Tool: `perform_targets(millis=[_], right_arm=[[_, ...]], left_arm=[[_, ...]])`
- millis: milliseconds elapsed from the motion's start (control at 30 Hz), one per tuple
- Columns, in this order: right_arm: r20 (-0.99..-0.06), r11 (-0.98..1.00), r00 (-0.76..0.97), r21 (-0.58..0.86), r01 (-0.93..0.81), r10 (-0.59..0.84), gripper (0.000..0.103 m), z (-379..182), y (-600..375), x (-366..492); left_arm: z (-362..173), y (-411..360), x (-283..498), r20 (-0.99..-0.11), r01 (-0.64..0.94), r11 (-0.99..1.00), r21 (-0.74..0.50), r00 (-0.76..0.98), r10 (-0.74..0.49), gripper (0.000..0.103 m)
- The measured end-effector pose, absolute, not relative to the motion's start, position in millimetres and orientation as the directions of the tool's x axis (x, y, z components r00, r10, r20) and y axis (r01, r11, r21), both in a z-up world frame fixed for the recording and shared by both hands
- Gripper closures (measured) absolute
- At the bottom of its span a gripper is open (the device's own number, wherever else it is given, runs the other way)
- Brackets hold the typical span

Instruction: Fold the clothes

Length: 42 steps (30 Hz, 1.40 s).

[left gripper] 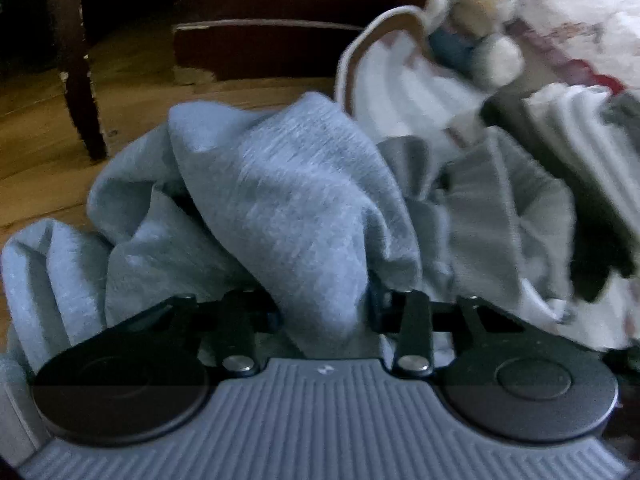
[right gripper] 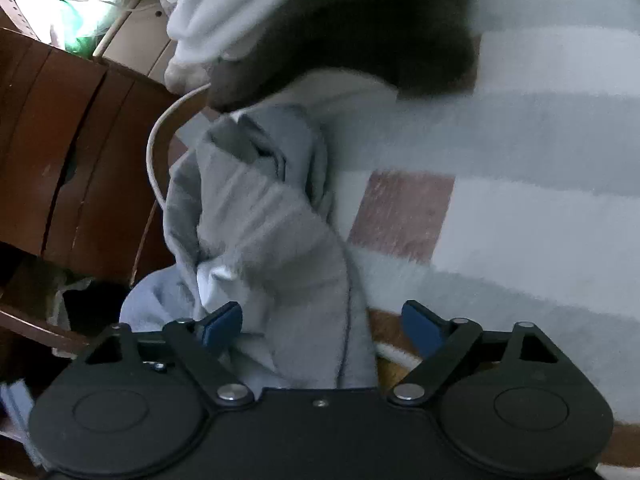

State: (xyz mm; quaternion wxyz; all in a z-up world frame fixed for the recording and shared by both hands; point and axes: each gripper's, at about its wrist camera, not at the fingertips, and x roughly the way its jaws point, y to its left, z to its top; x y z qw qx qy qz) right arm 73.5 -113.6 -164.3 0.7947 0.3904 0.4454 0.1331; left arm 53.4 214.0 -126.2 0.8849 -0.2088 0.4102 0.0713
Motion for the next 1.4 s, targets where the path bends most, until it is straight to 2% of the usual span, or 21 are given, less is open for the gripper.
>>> perform_targets(millis=[33, 100, 167, 300, 367, 500, 633, 667, 733, 833, 900, 967, 1033, 1100, 1167, 1267, 1300, 1333, 1367, 1400], right_arm=[[-0.587, 0.647, 0.572, 0.752, 0.123, 0.574, 0.035, -166.7, -111.1, 72.6], [-0.548, 0.623, 0.548, 0.78, 0.062, 0.632, 0.06, -170.9, -101.9, 71.7], [-0.535, 0.624, 0.524, 0.781, 0.007, 0.663, 0.07, -171.7, -89.3, 65.0], [-0.438, 0.512, 0.514, 0.859, -0.002, 0.737, 0.07, -168.8, -86.2, 50.6], [-0.395, 0.459, 0.512, 0.889, 0.002, 0.763, 0.071, -164.2, -91.0, 46.5], [-0.407, 0.512, 0.504, 0.855, -0.084, 0.762, 0.077, -140.5, -96.6, 36.4], [-0.376, 0.501, 0.463, 0.846, -0.183, 0.803, 0.097, -120.0, -97.6, 18.6], [-0.38, 0.512, 0.458, 0.834, -0.206, 0.803, 0.098, -115.4, -96.6, 14.1], [-0.399, 0.545, 0.458, 0.8, -0.25, 0.795, 0.098, -107.5, -95.4, 6.5], [-0.467, 0.648, 0.517, 0.72, -0.248, 0.717, 0.096, -102.1, -95.8, 3.3], [-0.519, 0.741, 0.585, 0.631, -0.23, 0.624, 0.081, -96.3, -100.6, 1.8], [-0.55, 0.818, 0.652, 0.539, -0.2, 0.522, 0.038, -90.1, -107.7, 1.9], [-0.573, 0.872, 0.699, 0.466, -0.152, 0.428, 0.022, -89.9, -116.3, 2.0], [-0.614, 0.893, 0.699, 0.443, -0.078, 0.366, 0.021, -99.0, -128.9, 5.6], [-0.625, 0.841, 0.664, 0.541, -0.01, 0.41, 0.021, -115.4, -142.5, 12.3], [-0.548, 0.694, 0.645, 0.719, 0.038, 0.533, 0.021, -141.5, -155.3, 23.0], [-0.521, 0.63, 0.626, 0.774, 0.06, 0.581, 0.02, -154.0, -151.0, 32.7], [-0.489, 0.562, 0.608, 0.823, 0.083, 0.626, 0.014, -166.5, -146.7, 42.4], [-0.465, 0.51, 0.593, 0.854, 0.104, 0.657, 0.02, -176.0, -141.3, 50.6], [-0.478, 0.52, 0.586, 0.847, 0.109, 0.655, 0.022, -175.9, -132.8, 54.0]], left_arm=[[-126.3, 215.9, 51.0, -0.746, -0.284, 0.894, -0.347, 0.661, -0.08, 0.067], [-127.8, 219.0, 46.6, -0.725, -0.271, 0.863, -0.427, 0.672, -0.148, 0.067], [-129.3, 222.1, 42.1, -0.698, -0.257, 0.824, -0.504, 0.683, -0.214, 0.067], [-132.3, 228.2, 33.1, -0.627, -0.227, 0.728, -0.646, 0.702, -0.338, 0.067], [-128.3, 222.1, 32.8, -0.606, -0.186, 0.715, -0.674, 0.692, -0.392, 0.067], [-115.8, 194.8, 24.3, -0.601, -0.074, 0.737, -0.672, 0.637, -0.483, 0.067], [-110.5, 178.8, 15.8, -0.553, 0.015, 0.695, -0.719, 0.592, -0.585, 0.069], [-108.5, 174.8, 15.1, -0.551, 0.029, 0.692, -0.721, 0.583, -0.598, 0.069], [-103.7, 165.4, 14.6, -0.571, 0.044, 0.716, -0.696, 0.572, -0.589, 0.069], [-93.9, 151.3, 12.0, -0.64, 0.046, 0.816, -0.576, 0.595, -0.485, 0.069], [-87.4, 141.8, 10.3, -0.677, 0.046, 0.872, -0.487, 0.611, -0.41, 0.069], [-82.1, 134.2, 8.6, -0.706, 0.052, 0.925, -0.378, 0.63, -0.324, 0.068], [-80.9, 130.8, 5.8, -0.72, 0.061, 0.951, -0.303, 0.639, -0.271, 0.06], [-82.9, 136.9, 1.5, -0.729, 0.049, 0.957, -0.286, 0.637, -0.251, 0.056], [-87.5, 152.3, 0.9, -0.725, 0.015, 0.946, -0.323, 0.638, -0.257, 0.048], [-98.1, 168.6, 10.2, -0.695, -0.046, 0.902, -0.429, 0.655, -0.298, 0.035], [-105.3, 173.9, 15.9, -0.675, -0.05, 0.878, -0.476, 0.661, -0.328, 0.024], [-117.0, 178.4, 23.4, -0.664, -0.074, 0.835, -0.545, 0.646, -0.377, 0.019], [-130.8, 182.0, 31.1, -0.654, -0.113, 0.775, -0.622, 0.619, -0.435, 0.02], [-144.6, 185.7, 38.7, -0.636, -0.156, 0.706, -0.691, 0.594, -0.492, 0.029]])
